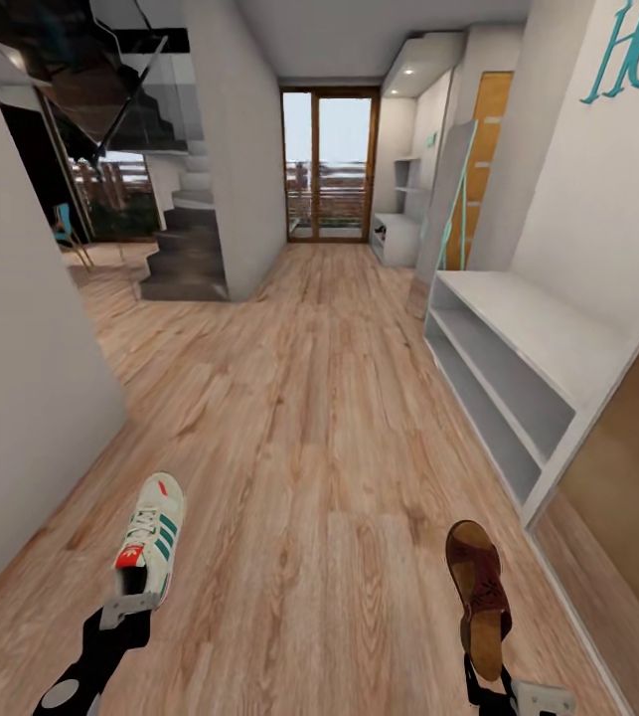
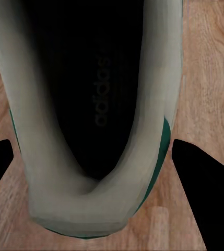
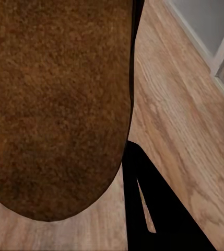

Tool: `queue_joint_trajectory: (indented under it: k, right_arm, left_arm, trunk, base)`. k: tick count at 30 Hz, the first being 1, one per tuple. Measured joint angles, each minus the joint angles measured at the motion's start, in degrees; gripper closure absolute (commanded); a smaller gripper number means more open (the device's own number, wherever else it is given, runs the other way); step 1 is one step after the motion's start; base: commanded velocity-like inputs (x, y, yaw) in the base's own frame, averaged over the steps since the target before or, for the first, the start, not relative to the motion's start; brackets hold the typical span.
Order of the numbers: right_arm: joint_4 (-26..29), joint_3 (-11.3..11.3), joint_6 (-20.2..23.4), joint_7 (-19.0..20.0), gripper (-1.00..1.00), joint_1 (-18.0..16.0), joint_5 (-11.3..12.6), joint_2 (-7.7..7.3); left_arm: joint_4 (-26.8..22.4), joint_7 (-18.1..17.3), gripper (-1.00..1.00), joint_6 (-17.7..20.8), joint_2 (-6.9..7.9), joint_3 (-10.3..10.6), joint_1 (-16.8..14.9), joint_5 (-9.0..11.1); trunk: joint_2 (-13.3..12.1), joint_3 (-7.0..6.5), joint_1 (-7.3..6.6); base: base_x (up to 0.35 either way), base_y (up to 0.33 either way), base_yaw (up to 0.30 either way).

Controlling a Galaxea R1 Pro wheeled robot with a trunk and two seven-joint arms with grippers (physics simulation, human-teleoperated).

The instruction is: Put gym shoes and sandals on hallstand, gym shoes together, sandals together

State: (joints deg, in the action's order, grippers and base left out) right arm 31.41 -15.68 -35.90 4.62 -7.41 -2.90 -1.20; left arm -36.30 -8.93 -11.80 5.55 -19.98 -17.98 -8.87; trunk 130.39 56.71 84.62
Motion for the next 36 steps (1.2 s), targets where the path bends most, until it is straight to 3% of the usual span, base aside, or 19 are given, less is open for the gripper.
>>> queue_joint_trajectory:
  k: [20,26,36]
  right_arm:
    - [-0.78,0.04,-0.34,-0.11,1.00,-0.04,0.04,0.24]
    - [-0.95,0.02,-4.72,-0.17,1.00,-0.05,0.08,0.33]
    - [-0.97,-0.05,-5.31,-0.13,1.00,-0.03,0.12,0.31]
  left_arm:
    - [0.03,0.00,1.00,0.00,0.02,0.00,0.07,0.03]
    - [0.01,0.00,1.00,-0.01,0.04,-0.02,0.10,0.03]
    - [0.01,0.00,1.00,-0.05,0.04,0.00,0.11,0.04]
  trunk:
    - [0.00,0.00,0.00]
    - [0.00,0.00,0.00]
    - [0.00,0.00,0.00]
  base:
    - [0.339,0.000,-0.038]
    - [0.339,0.000,0.000]
    - [0.339,0.000,0.000]
